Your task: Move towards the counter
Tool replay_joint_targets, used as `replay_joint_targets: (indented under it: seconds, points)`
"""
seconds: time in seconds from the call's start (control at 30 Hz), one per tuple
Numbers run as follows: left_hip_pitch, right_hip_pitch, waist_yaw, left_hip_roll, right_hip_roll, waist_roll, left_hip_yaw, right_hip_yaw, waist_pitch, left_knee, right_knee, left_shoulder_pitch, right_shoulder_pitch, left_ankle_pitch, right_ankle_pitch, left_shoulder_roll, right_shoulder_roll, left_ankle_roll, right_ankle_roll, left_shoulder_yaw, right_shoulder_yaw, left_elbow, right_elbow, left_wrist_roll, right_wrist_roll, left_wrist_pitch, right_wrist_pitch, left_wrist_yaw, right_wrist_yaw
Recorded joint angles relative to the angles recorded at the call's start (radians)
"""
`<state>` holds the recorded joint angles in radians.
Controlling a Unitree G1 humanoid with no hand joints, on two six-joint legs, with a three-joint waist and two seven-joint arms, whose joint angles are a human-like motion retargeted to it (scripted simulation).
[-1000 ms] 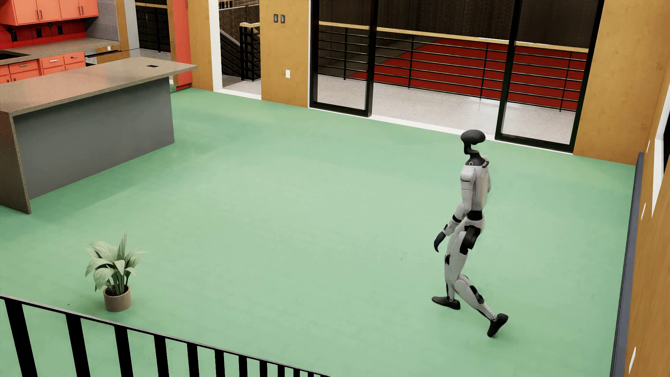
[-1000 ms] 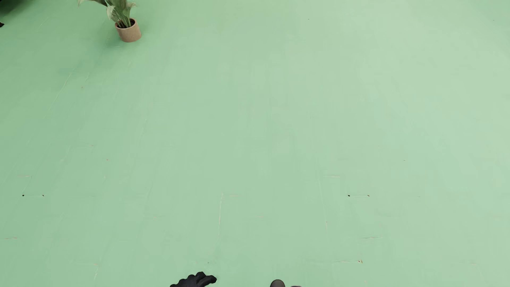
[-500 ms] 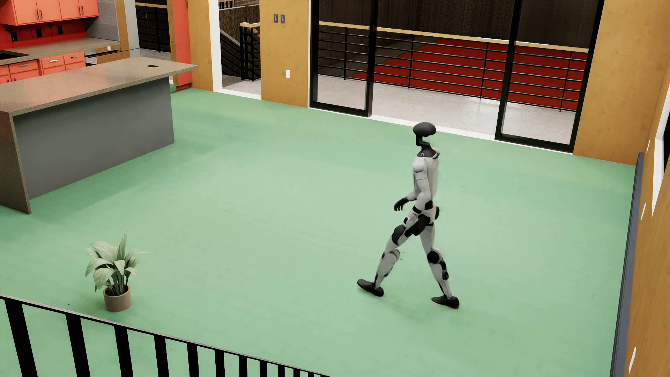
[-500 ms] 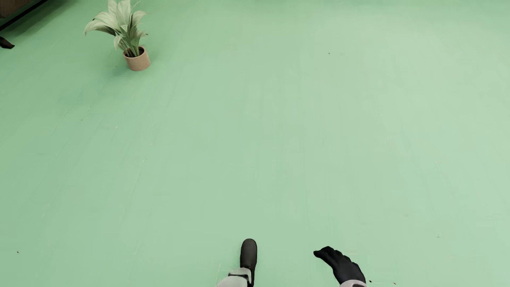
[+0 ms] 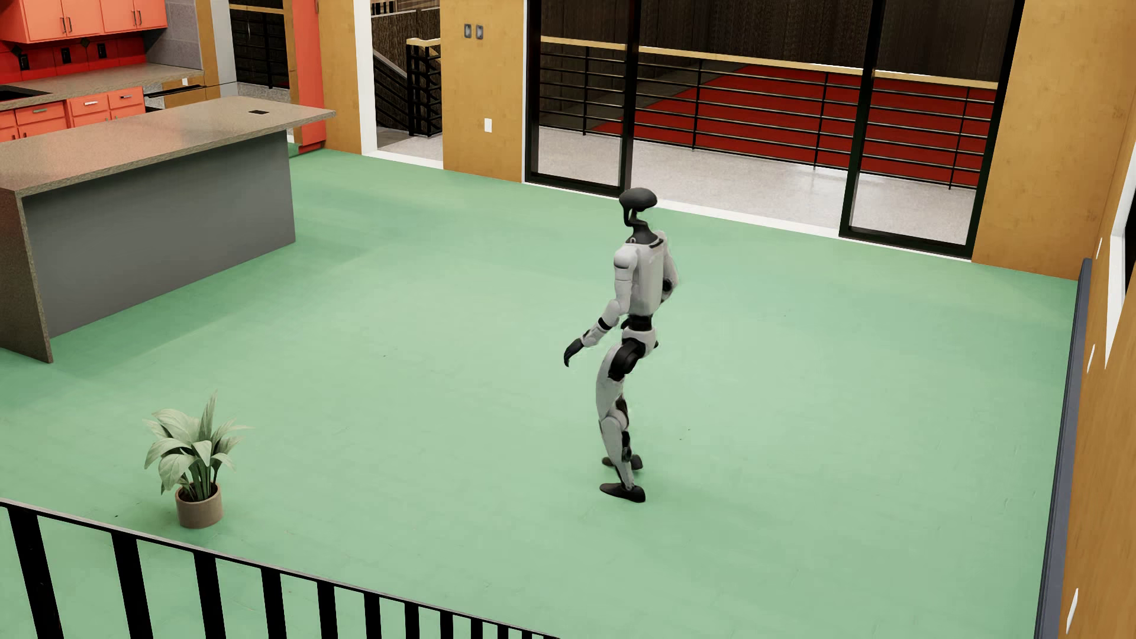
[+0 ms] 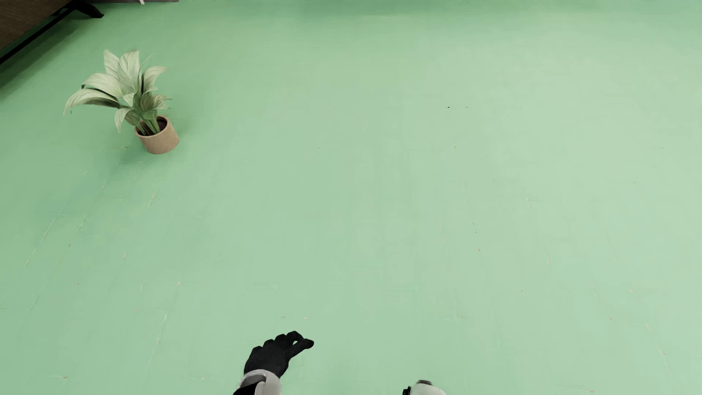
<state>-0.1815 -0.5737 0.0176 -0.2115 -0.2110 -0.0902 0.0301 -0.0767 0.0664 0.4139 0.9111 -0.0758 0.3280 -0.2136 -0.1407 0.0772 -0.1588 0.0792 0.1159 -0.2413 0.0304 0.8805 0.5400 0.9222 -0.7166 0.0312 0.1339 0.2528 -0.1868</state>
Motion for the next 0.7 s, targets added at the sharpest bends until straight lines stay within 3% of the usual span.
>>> replay_joint_targets:
  seconds: [0.03,0.07,0.13,0.17,0.2,0.27,0.33,0.37,0.43,0.5,0.6,0.67,0.7]
  points:
    - [0.037,-0.018,-0.011,0.002,0.002,0.002,-0.012,-0.018,-0.002,-0.011,-0.153,-0.025,-0.007,-0.022,0.006,0.003,0.003,-0.001,-0.026,-0.018,0.003,-0.015,0.009,-0.005,-0.002,-0.010,0.006,0.002,0.005]
    - [0.076,-0.024,-0.022,0.006,0.012,0.004,-0.023,-0.034,-0.006,-0.029,-0.314,-0.046,-0.016,-0.039,0.013,0.002,-0.002,-0.001,-0.021,-0.034,0.022,-0.029,0.024,-0.015,-0.017,-0.018,0.008,0.006,0.026]
    - [0.161,-0.008,-0.040,0.013,0.038,0.009,-0.047,-0.059,-0.016,-0.079,-0.644,-0.080,-0.029,-0.061,0.059,-0.003,-0.017,0.000,0.029,-0.074,0.061,-0.045,0.060,-0.035,-0.068,-0.028,0.003,0.012,0.075]
    - [0.202,-0.019,-0.048,0.012,0.049,0.012,-0.058,-0.039,-0.019,-0.084,-0.709,-0.092,-0.028,-0.073,0.052,-0.009,-0.021,-0.002,0.081,-0.097,0.063,-0.045,0.073,-0.038,-0.089,-0.029,0.002,0.014,0.080]
    - [0.239,-0.022,-0.055,0.015,0.064,0.015,-0.068,-0.003,-0.023,-0.083,-0.720,-0.099,-0.023,-0.084,0.051,-0.012,-0.014,-0.005,0.096,-0.118,0.052,-0.043,0.086,-0.037,-0.097,-0.026,0.001,0.013,0.068]
    - [0.306,-0.032,-0.065,0.036,0.093,0.025,-0.080,0.023,-0.031,-0.056,-0.610,-0.089,-0.017,-0.076,0.169,-0.011,0.020,-0.017,-0.001,-0.138,0.013,-0.037,0.121,-0.035,-0.080,-0.011,0.010,0.006,0.033]
    - [0.336,-0.033,-0.071,0.071,0.115,0.045,-0.074,-0.004,-0.041,0.037,-0.459,-0.043,-0.022,0.017,0.224,-0.010,0.047,-0.041,-0.063,-0.127,-0.016,-0.021,0.175,-0.040,-0.080,0.027,0.033,0.004,0.024]
    - [0.323,-0.019,-0.072,0.098,0.138,0.061,-0.070,-0.019,-0.045,0.122,-0.409,-0.014,-0.029,0.098,0.180,-0.005,0.061,-0.050,-0.096,-0.117,-0.024,-0.005,0.201,-0.044,-0.085,0.052,0.042,-0.001,0.022]
    - [0.213,0.046,-0.074,0.174,0.187,0.097,-0.064,-0.066,-0.045,0.405,-0.381,0.026,-0.047,0.324,0.095,0.023,0.088,-0.161,-0.131,-0.132,-0.036,0.033,0.235,-0.033,-0.090,0.088,0.034,-0.033,0.007]
    - [0.037,0.122,-0.073,0.246,0.235,0.135,-0.072,-0.116,-0.039,0.698,-0.388,0.054,-0.079,0.493,0.028,0.075,0.100,-0.232,-0.144,-0.174,-0.031,0.038,0.246,-0.009,-0.094,0.082,0.012,-0.075,-0.003]
    - [-0.200,0.248,-0.057,0.257,0.300,0.170,-0.095,-0.136,-0.025,0.865,-0.410,0.158,-0.157,0.345,-0.059,0.135,0.097,-0.201,-0.164,-0.118,-0.006,-0.052,0.260,-0.078,-0.106,0.070,-0.020,-0.072,-0.016]
    - [-0.321,0.340,-0.036,0.239,0.332,0.180,-0.112,-0.125,-0.019,0.778,-0.435,0.228,-0.214,0.195,-0.110,0.141,0.093,-0.147,-0.171,-0.060,0.019,-0.108,0.257,-0.125,-0.118,0.093,-0.042,-0.048,-0.015]
    - [-0.367,0.385,-0.025,0.230,0.345,0.182,-0.122,-0.116,-0.017,0.680,-0.451,0.249,-0.236,0.150,-0.132,0.139,0.086,-0.145,-0.173,-0.033,0.035,-0.119,0.245,-0.144,-0.118,0.105,-0.056,-0.037,-0.014]
